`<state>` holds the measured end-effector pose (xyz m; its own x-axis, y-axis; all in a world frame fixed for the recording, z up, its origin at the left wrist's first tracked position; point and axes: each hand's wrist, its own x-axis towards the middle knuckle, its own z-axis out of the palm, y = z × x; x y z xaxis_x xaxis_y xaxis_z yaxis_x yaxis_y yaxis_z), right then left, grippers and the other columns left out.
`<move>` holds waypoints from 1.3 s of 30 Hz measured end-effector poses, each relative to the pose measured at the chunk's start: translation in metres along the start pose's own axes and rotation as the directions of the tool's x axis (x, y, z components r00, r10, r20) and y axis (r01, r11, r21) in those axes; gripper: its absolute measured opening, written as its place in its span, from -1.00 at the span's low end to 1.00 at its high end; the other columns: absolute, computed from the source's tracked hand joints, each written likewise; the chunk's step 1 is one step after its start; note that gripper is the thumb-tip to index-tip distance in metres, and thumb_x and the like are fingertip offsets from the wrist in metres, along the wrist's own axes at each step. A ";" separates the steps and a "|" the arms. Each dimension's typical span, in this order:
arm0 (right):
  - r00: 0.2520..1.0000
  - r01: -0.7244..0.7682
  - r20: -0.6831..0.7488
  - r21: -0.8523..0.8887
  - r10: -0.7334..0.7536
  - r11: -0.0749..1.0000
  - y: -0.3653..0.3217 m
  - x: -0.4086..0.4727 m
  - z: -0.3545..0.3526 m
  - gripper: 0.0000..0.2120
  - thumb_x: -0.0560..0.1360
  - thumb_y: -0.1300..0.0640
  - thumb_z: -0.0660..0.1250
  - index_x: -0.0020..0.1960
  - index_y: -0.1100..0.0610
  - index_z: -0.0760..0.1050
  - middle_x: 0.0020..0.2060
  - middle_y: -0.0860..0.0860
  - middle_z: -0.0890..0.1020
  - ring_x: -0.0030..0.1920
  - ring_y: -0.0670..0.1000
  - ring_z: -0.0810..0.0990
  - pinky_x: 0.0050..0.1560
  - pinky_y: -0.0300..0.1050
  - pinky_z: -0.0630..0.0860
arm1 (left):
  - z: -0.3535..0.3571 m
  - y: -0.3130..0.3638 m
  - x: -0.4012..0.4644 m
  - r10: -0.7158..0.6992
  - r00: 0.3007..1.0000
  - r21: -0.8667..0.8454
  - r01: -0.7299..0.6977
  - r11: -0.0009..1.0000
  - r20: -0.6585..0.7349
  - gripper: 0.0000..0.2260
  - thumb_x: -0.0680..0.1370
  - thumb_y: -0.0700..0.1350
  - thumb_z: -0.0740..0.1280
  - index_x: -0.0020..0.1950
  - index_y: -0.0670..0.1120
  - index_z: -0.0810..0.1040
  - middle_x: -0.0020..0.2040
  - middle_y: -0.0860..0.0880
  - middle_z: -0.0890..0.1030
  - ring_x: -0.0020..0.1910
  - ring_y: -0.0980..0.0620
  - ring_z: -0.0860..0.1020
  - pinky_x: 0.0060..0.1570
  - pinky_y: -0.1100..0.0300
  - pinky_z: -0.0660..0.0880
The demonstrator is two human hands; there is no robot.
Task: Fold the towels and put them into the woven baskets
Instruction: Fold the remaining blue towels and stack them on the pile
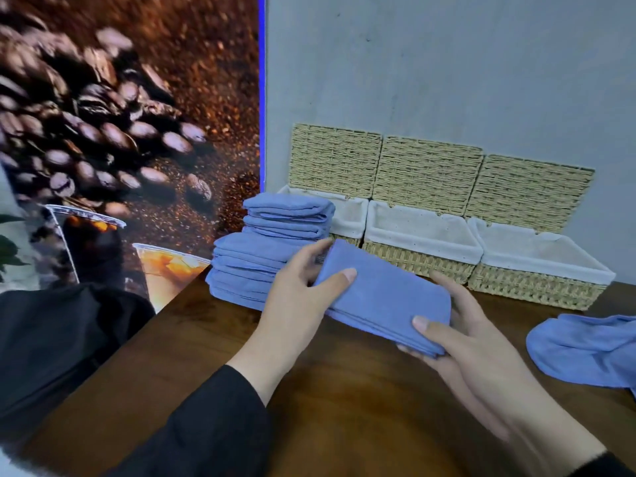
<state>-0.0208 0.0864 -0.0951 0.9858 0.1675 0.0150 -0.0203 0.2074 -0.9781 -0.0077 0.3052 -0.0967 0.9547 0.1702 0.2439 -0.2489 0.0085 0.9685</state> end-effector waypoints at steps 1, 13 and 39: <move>0.999 0.037 0.016 -0.003 -0.037 0.999 -0.002 0.006 0.013 -0.29 0.42 0.20 0.47 0.46 -0.25 0.33 0.23 -0.12 0.64 0.17 0.05 0.69 0.10 0.08 0.66 | -0.010 0.009 0.004 0.038 0.999 0.013 -0.038 0.999 -0.036 -0.65 0.53 -0.03 0.49 0.28 0.19 0.53 0.01 0.02 0.73 -0.01 0.05 0.70 0.05 -0.02 0.64; 0.876 0.394 -0.148 -0.333 -0.460 0.857 0.013 0.111 0.145 -0.71 0.51 -0.11 0.47 0.20 -0.08 0.55 0.15 -0.19 0.60 0.05 -0.26 0.62 0.02 -0.06 0.66 | -0.121 0.010 0.096 0.234 0.892 0.311 -0.112 0.944 -0.388 -0.84 0.56 0.11 0.41 0.01 0.07 0.70 -0.14 0.09 0.71 -0.05 0.10 0.66 0.02 -0.01 0.58; 0.774 0.517 0.106 -0.675 -0.624 0.527 0.067 0.086 0.095 -0.57 0.65 -0.14 0.17 0.46 -0.02 0.41 0.49 -0.17 0.36 0.54 -0.10 0.28 0.51 0.02 0.31 | -0.037 -0.027 0.045 0.743 0.660 0.632 -0.624 0.459 0.112 -0.67 0.69 0.02 0.15 0.27 -0.10 0.60 0.29 -0.03 0.55 0.31 0.07 0.44 0.32 0.22 0.24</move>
<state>0.0463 0.2065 -0.1400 0.7583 0.1022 0.6438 0.6113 -0.4547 -0.6478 0.0362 0.3492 -0.1134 0.4634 0.0083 0.8861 -0.6071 -0.7255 0.3243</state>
